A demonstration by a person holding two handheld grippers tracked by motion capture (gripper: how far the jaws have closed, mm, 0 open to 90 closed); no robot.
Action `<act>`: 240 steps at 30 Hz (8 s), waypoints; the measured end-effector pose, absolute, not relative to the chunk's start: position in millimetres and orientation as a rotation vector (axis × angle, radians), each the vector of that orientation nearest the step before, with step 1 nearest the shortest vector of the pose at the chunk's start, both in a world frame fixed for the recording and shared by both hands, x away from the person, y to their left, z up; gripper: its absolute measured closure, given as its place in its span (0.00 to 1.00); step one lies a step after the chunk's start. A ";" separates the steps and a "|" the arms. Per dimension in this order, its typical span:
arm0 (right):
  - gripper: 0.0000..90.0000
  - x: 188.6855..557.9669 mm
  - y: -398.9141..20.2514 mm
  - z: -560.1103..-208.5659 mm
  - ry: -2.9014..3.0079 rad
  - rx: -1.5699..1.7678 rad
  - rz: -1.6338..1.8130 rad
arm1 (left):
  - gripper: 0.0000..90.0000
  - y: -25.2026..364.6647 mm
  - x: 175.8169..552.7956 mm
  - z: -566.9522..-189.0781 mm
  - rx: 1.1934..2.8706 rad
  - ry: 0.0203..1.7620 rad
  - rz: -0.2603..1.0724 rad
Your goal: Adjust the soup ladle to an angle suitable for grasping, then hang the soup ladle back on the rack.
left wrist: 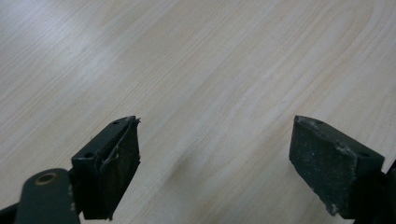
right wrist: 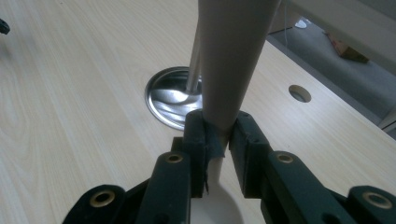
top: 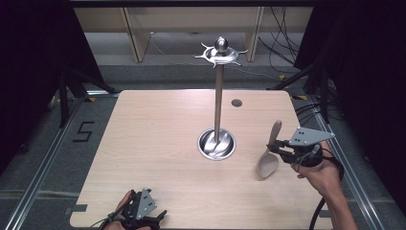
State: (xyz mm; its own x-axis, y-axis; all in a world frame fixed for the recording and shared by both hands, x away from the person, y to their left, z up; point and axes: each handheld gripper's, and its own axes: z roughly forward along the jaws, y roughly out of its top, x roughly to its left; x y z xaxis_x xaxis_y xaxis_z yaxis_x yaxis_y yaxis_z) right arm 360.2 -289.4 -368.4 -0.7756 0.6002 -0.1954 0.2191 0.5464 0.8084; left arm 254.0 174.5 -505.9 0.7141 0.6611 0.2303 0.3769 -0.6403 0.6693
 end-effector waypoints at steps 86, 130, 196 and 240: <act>0.86 408.2 -221.6 -267.0 2.392 0.667 1.115 | 0.17 173.2 254.5 -505.1 2.318 0.746 0.624; 0.86 437.1 -202.8 -256.9 2.455 0.730 1.120 | 0.17 172.8 252.6 -504.7 2.318 0.770 0.600; 0.70 437.0 -194.9 -262.9 2.407 0.757 1.181 | 0.17 172.3 253.1 -504.3 2.324 0.732 0.622; 0.46 410.4 -227.9 -290.7 2.305 0.836 1.165 | 0.17 171.8 252.0 -505.1 2.320 0.763 0.603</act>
State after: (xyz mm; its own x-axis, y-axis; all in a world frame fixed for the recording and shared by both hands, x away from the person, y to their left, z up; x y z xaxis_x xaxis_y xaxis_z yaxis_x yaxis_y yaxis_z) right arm 410.4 -227.9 -290.7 -0.7290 0.6773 -0.0989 0.3219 0.4667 0.8238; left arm 252.0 171.8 -505.1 0.7294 0.6467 0.2228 0.3659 -0.6441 0.6717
